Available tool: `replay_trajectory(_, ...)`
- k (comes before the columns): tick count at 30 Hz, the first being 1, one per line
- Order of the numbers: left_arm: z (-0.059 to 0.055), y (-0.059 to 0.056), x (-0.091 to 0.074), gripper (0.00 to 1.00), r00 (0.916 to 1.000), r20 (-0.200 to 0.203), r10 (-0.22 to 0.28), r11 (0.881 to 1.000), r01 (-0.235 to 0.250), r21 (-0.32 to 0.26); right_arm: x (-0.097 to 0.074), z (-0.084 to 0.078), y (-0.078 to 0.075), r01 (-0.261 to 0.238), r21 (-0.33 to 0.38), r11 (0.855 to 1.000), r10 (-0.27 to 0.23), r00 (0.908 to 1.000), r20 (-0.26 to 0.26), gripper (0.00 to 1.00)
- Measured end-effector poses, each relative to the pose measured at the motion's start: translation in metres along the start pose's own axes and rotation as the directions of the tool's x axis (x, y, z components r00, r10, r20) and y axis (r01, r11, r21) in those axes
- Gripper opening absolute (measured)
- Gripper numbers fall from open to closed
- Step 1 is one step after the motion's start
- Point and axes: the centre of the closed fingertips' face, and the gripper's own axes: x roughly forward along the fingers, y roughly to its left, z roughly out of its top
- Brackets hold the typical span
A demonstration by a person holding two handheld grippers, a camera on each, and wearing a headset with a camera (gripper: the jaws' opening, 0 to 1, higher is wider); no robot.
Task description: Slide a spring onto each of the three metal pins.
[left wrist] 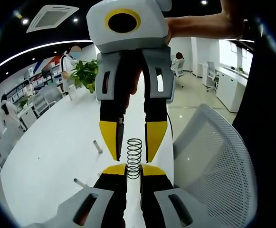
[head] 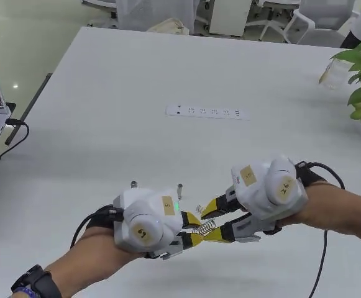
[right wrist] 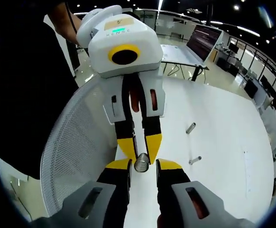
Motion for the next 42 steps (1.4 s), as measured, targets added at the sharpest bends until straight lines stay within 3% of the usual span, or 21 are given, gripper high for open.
replay_trajectory(17, -0.003, -0.004, 0.001, 0.02, 0.9995, -0.014, -0.027, 1.000, 0.027, -0.003, 0.005, -0.002, 0.005, -0.030, -0.077, 0.997, 0.027, 0.9986, -0.045, 0.09)
replay_trajectory(26, -0.006, -0.009, 0.005, 0.02, 0.9989, -0.022, -0.042, 0.999, 0.042, -0.009, 0.008, -0.007, 0.008, -0.038, -0.059, 0.998, 0.035, 0.9982, -0.049, 0.09)
replay_trajectory(37, -0.011, -0.007, 0.005, 0.03, 0.9993, -0.031, -0.019, 0.999, 0.018, -0.032, 0.012, -0.008, 0.007, -0.031, -0.022, 0.999, 0.030, 0.9991, -0.029, 0.09)
replay_trajectory(42, -0.023, -0.006, 0.000, 0.06, 0.9988, -0.048, 0.000, 0.999, -0.003, -0.052, 0.013, -0.009, 0.006, -0.026, -0.015, 1.000, 0.026, 0.9994, -0.022, 0.09)
